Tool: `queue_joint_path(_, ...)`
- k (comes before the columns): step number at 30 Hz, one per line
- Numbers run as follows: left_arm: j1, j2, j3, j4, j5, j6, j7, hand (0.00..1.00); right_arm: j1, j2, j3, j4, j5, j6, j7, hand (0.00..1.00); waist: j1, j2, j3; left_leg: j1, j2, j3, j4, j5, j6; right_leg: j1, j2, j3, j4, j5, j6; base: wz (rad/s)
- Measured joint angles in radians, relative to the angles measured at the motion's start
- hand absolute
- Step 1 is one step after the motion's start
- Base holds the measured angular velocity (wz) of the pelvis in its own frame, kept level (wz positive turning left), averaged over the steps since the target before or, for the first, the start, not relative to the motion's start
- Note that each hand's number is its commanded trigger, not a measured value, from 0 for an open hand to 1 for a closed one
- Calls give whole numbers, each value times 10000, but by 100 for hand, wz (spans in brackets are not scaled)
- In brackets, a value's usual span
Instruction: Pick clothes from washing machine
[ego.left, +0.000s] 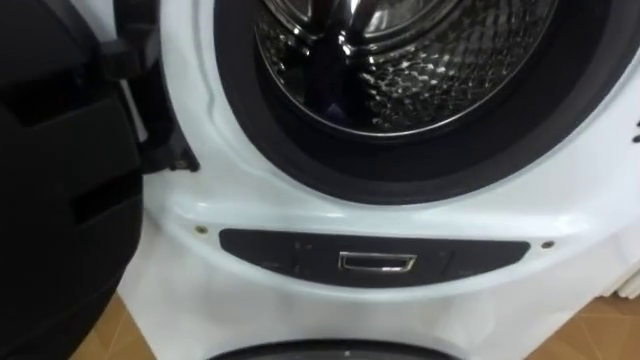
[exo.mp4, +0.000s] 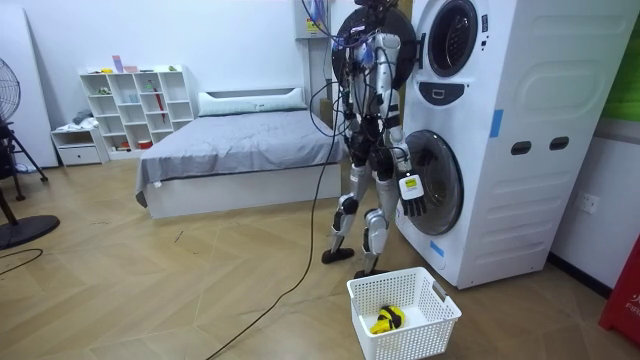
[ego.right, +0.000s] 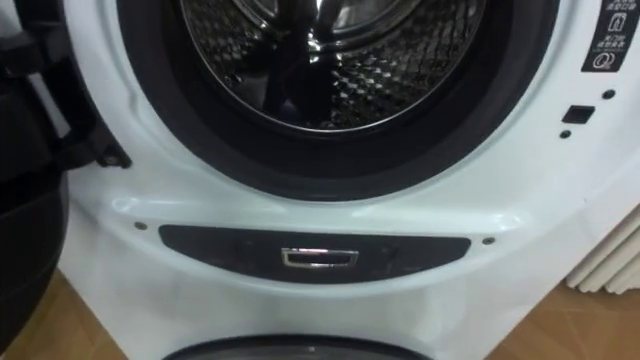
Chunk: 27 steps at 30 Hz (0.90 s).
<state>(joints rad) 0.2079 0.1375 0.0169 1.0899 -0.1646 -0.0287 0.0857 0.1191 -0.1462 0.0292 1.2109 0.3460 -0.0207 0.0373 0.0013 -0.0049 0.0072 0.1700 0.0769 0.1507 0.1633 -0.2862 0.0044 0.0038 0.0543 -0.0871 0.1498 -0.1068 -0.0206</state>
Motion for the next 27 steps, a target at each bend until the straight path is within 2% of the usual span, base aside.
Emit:
queue_joint_path(3, 25, -21, 194, 8, -2, 46, 14, 0, 59, 0, -8, -17, 1, 8, 15, 0, 55, 2, 3, -7, 4, 15, 17, -1, -2, 19, -9, -115, 15, -8, -11, 6)
queue_joint_path(6, 79, 6, 285, 2, 0, 85, 107, 0, 102, -14, -32, -87, -51, 75, 189, 0, 83, -23, 9, -59, 123, 48, 280, -49, -83, 66, -24, -253, 92, -52, -74, 7)
queue_joint_path(9, 121, 51, 613, 130, 14, 73, 103, 0, 16, -28, -137, -93, -412, 234, 358, 0, 139, -87, 25, -352, 180, 74, 1275, -228, -369, -97, -23, -292, 754, -364, -295, -6)
queue_joint_path(10, 150, 106, 656, 86, 14, 44, 80, 0, -65, -35, -147, -134, -675, 242, 400, 0, 157, -122, 26, -775, 288, 66, 2134, -311, -508, -266, -2, -295, 1037, -481, -398, -9)
queue_joint_path(12, 70, 136, 805, -192, 5, -44, -43, 0, -218, -97, -154, -117, -1116, 246, 395, 0, 118, -44, 27, -1863, 610, -252, 4129, -321, -549, -433, 74, -504, 1045, -511, -645, 6)
queue_joint_path(13, -13, 125, 805, -201, 1, -72, -68, 0, -234, -136, -173, -118, -1164, 237, 395, 0, 74, 11, 30, -2099, 718, -348, 4602, -306, -566, -484, 133, -539, 1090, -553, -717, 15)
queue_joint_path(14, -178, 81, 802, -212, -2, -73, -97, 0, -258, -206, -219, -125, -1214, 230, 395, 0, 78, 38, 42, -2411, 893, -515, 5266, -252, -549, -511, 261, -617, 1121, -611, -852, 4)
queue_joint_path(15, -214, 56, 804, -206, -12, -74, -108, 0, -273, -239, -224, -134, -1198, 224, 395, 0, 85, 112, 34, -2545, 972, -557, 5632, -189, -513, -520, 320, -629, 1154, -643, -958, -12)
queue_joint_path(16, -267, -20, 773, -200, -29, -69, -135, 0, -319, -309, -218, -134, -1142, 215, 382, 0, 76, 241, 38, -2741, 1105, -568, 6590, 58, -475, -529, 407, -655, 1293, -727, -1141, -13)
queue_joint_path(17, -305, -83, 758, -204, -16, -54, -183, 0, -297, -344, -218, -123, -1145, 211, 366, 0, -16, 344, 19, -2736, 1115, -608, 7700, 448, -507, -551, 427, -663, 1492, -765, -1155, -3)
queue_joint_path(18, -354, -91, 734, -218, -9, -50, -215, 0, -283, -337, -216, -120, -1142, 207, 343, 0, -88, 357, 22, -2658, 1053, -612, 8053, 551, -538, -573, 418, -697, 1553, -788, -1179, 19)
queue_joint_path(19, -469, -69, 537, -258, -3, -47, -278, 0, -299, -306, -234, -123, -1091, 192, 292, 0, -268, 362, 25, -2453, 990, -609, 8357, 698, -686, -715, 412, -777, 1663, -808, -1227, 23)
queue_joint_path(20, -560, -84, 344, -372, -11, -29, -328, 0, -294, -304, -282, -165, -1092, 96, 295, 0, -358, 359, 28, -2158, 949, -610, 8294, 788, -858, -862, 431, -830, 1760, -781, -1282, 18)
queue_joint_path(21, -613, -117, 281, -435, -4, -21, -360, 0, -213, -304, -309, -163, -1077, 31, 293, 0, -425, 369, 29, -1996, 889, -704, 8145, 782, -913, -945, 436, -903, 1780, -758, -1320, 29)
queue_joint_path(22, -765, -140, 91, -489, 4, -11, -427, 0, -232, -300, -317, -162, -989, -69, 282, 0, -536, 482, 18, -1586, 839, -927, 7653, 741, -970, -1018, 460, -1148, 1776, -728, -1347, 37)
queue_joint_path(23, -994, -139, -66, -484, 7, -4, -536, 0, -179, -307, -340, -114, -770, -138, 262, 0, -561, 483, 65, -1136, 809, -1033, 6971, 582, -1109, -1134, 490, -1309, 1854, -706, -1382, 39)
queue_joint_path(24, -1100, -135, -111, -485, 17, -4, -566, 0, -177, -298, -347, -94, -720, -138, 240, 0, -558, 492, 60, -933, 778, -1101, 6600, 496, -1153, -1266, 497, -1366, 1943, -702, -1391, 30)
queue_joint_path(25, -1329, -119, -284, -493, 17, -6, -569, 0, -185, -299, -343, -101, -646, -149, 164, 0, -615, 568, 71, -624, 723, -1275, 5806, 302, -1157, -1488, 499, -1540, 2035, -658, -1425, 27)
queue_joint_path(27, -1644, -124, -579, -494, 99, -7, -585, 0, -245, -302, -344, -92, -500, -255, 47, 0, -623, 655, 117, -189, 714, -1272, 4488, -290, -1174, -1950, 498, -1697, 2218, -496, -1419, 16)
